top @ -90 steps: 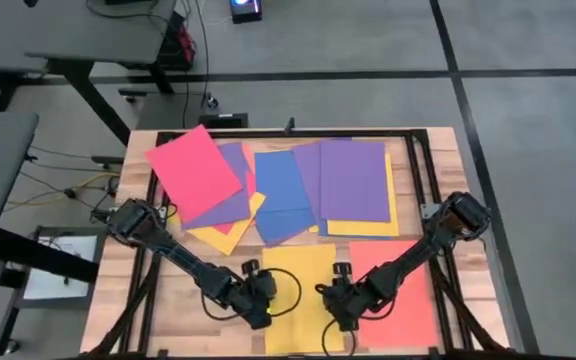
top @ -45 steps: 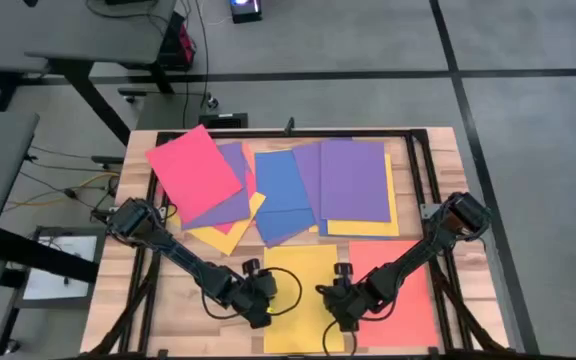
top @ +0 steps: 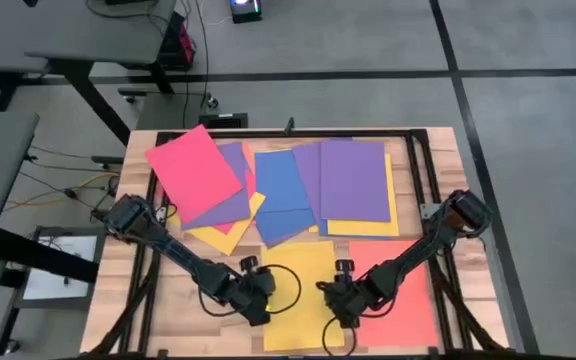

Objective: Organize paper
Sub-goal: Put the yellow paper to the bottom center of the table, then stack the yellow paper on top of the yellow paper

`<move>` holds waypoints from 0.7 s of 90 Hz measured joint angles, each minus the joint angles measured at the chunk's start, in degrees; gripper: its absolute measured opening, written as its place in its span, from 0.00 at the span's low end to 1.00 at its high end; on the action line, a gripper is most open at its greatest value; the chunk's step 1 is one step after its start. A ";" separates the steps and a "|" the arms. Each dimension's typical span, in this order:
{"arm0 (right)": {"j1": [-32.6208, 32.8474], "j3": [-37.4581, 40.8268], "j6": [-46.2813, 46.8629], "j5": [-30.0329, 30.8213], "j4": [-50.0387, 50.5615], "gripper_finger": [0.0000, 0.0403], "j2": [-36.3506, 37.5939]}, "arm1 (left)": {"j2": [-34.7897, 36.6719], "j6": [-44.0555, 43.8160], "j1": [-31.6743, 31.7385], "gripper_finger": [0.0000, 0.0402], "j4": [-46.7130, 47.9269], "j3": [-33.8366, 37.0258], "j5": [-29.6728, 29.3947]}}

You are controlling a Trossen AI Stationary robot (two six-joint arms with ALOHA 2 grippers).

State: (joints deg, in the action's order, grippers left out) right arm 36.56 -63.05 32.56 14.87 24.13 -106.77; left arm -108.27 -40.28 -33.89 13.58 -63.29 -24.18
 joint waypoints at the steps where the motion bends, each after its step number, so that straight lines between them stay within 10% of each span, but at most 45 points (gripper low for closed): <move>1: 0.00 0.00 0.00 0.00 -0.05 0.34 0.17 | 0.03 0.06 0.00 0.29 0.03 0.00 -0.01; 36: -4.99 0.00 -1.33 3.38 20.11 0.34 12.12 | 7.16 4.63 0.26 0.29 7.39 -0.04 -6.70; 63: -17.91 2.56 -7.99 11.99 13.40 0.34 7.65 | 7.42 1.91 0.13 0.29 11.15 4.22 -9.68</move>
State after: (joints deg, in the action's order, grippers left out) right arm 18.64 -60.49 24.56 26.87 37.53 -99.12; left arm -100.86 -38.37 -33.76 24.73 -59.07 -33.87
